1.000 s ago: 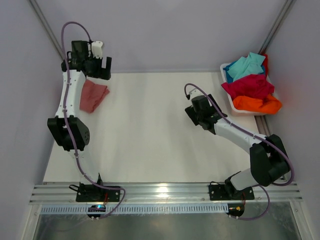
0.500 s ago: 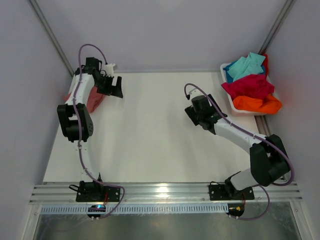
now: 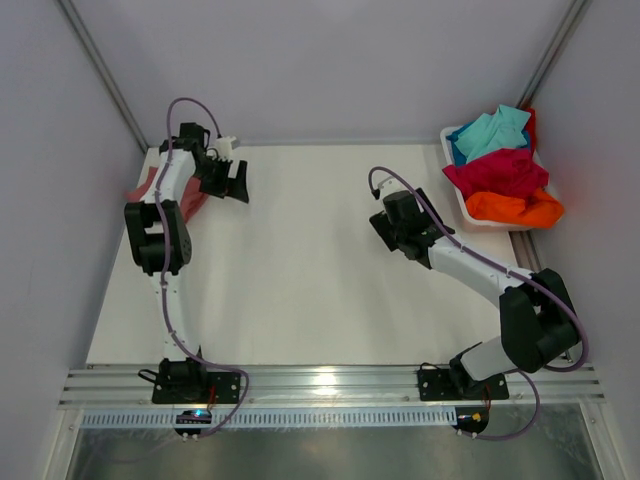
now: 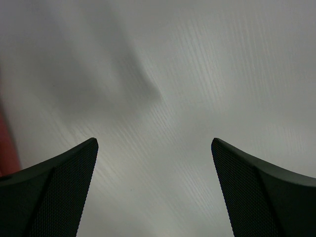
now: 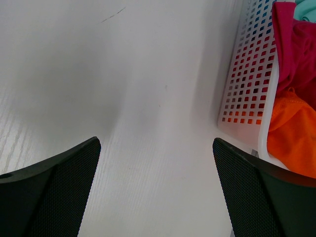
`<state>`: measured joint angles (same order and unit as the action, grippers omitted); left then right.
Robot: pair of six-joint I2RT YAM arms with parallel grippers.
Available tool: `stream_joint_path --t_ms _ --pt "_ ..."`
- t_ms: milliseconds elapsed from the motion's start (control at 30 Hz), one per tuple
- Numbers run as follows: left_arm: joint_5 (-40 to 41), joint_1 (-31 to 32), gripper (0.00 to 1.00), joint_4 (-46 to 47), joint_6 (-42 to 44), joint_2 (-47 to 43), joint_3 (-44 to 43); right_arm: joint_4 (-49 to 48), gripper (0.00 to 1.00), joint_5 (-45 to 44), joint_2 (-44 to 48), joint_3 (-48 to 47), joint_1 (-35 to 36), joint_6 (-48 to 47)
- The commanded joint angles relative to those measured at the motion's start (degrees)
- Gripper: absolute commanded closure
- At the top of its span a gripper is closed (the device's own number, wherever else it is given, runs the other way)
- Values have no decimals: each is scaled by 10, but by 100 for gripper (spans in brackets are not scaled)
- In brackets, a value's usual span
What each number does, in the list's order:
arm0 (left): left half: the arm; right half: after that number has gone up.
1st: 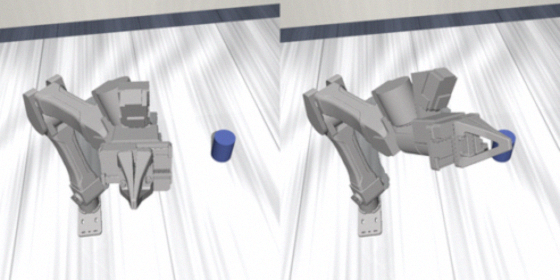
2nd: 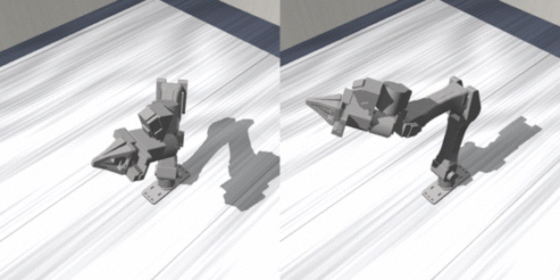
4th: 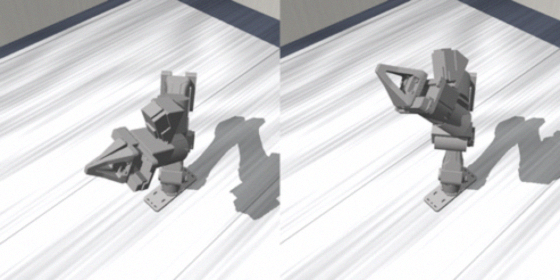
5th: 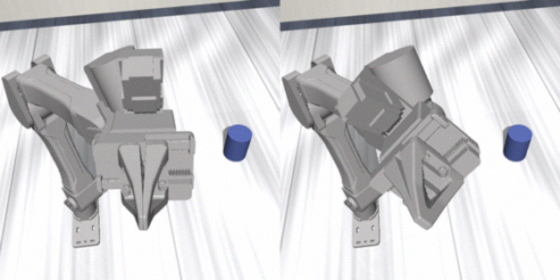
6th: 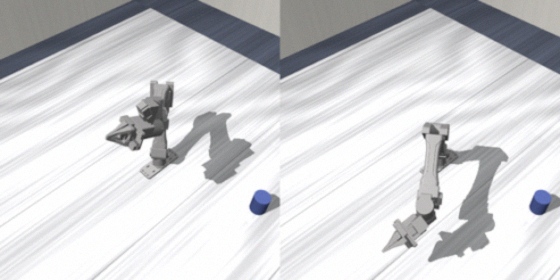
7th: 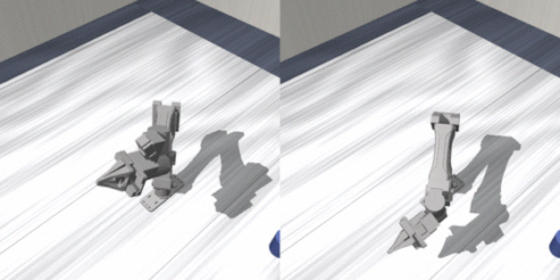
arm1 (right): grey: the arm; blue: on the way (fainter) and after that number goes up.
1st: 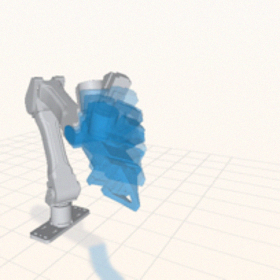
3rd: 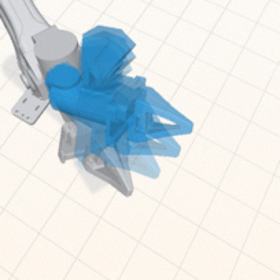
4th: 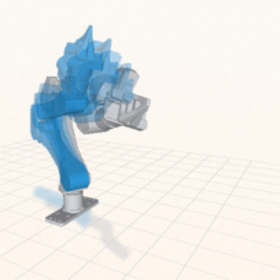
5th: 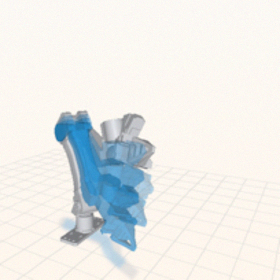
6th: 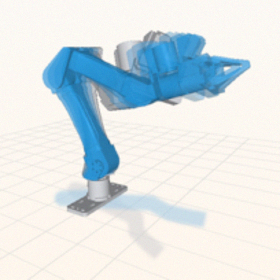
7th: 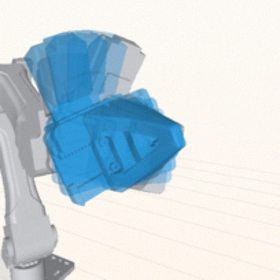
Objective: Fold and stack the t-shirts
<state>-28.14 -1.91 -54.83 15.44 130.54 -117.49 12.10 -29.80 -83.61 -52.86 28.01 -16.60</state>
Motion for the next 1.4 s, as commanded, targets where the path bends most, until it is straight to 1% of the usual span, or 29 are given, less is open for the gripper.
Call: stream_joint_path --t_ms 0,233,267,300,367,500,667,767,800,867,1033,1167,1200,1367 --pt "-6 -1 1 28 -1 -3 -5 -15 1 1 9 -17 0 2" --pt "23 0 1 62 2 18 6 -15 1 3 -3 -17 1 1" --pt "41 1 1 73 3 17 20 -15 1 4 -4 -17 0 -1" --pt "47 1 1 97 2 14 29 -15 1 3 -3 -17 1 -2" --pt "57 3 1 116 3 10 49 -16 0 4 -1 -17 1 -4" --pt "58 4 1 126 -16 26 39 -24 1 0 6 -14 0 -7" --pt "91 4 1 154 -22 41 37 -37 1 -1 1 -7 0 -14" --pt "119 6 1 157 -10 58 20 -45 1 -20 -13 -5 1 -24" --pt "117 5 1 152 -15 64 12 -49 1 -26 -15 -3 0 -27" --pt "129 5 1 142 -9 73 -15 -58 1 -36 -20 0 1 -35" --pt "162 7 1 141 -22 89 -59 -60 1 -36 -24 2 0 -39" --pt "198 9 1 140 -10 108 -86 -54 1 -32 -29 -1 0 -34" --pt "220 8 1 137 -9 112 -92 -53 1 -32 -30 -1 1 -34" --pt "261 10 1 151 -2 125 -100 -52 1 -32 -30 -3 1 -34"
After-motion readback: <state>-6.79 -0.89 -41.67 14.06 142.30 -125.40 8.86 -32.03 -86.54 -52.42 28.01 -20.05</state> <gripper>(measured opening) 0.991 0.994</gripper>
